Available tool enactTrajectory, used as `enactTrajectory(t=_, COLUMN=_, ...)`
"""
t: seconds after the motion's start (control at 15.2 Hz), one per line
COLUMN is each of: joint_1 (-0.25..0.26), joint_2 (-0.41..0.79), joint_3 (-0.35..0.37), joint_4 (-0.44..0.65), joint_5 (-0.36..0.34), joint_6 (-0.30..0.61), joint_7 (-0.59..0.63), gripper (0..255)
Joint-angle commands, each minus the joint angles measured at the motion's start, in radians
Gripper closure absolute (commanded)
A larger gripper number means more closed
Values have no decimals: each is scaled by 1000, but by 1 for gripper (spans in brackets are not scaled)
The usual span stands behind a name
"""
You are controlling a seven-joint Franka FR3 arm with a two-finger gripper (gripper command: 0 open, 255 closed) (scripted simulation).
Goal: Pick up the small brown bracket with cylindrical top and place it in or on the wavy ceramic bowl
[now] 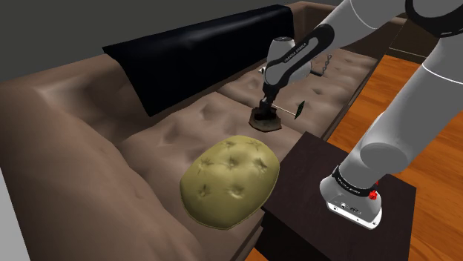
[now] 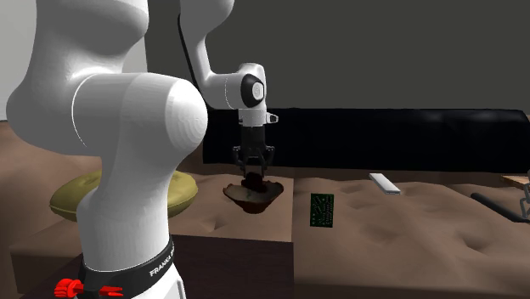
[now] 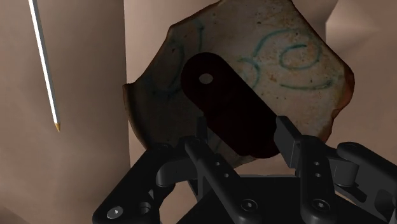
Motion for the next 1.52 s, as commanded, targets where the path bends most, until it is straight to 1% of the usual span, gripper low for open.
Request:
enactTrajectory(t=0.0, joint_1=0, joint_2=8, joint_3=0, joint_4=0, joint_5=2, joint_6=9, joint_7=-2, gripper=255)
enactTrajectory(t=0.33, joint_1=0, joint_2=8, joint_3=0, joint_4=0, joint_5=3, joint_6=9, joint_7=-2, gripper=255)
enactTrajectory(t=0.4, joint_1=0, joint_2=8, joint_3=0, joint_4=0, joint_5=3, joint_6=9, joint_7=-2, gripper=0)
enactTrajectory(t=0.73, joint_1=0, joint_2=8, joint_3=0, joint_4=0, joint_5=3, joint_6=9, joint_7=-2, gripper=0)
enactTrajectory(t=0.99, joint_1=-2, joint_2=-108, joint_3=1, joint_4=26, joint_5=-29, joint_6=-132, joint_7=21, gripper=0)
enactTrajectory(t=1.45, joint_1=-2, joint_2=-108, joint_3=1, joint_4=26, joint_5=-29, joint_6=-132, joint_7=21, gripper=0)
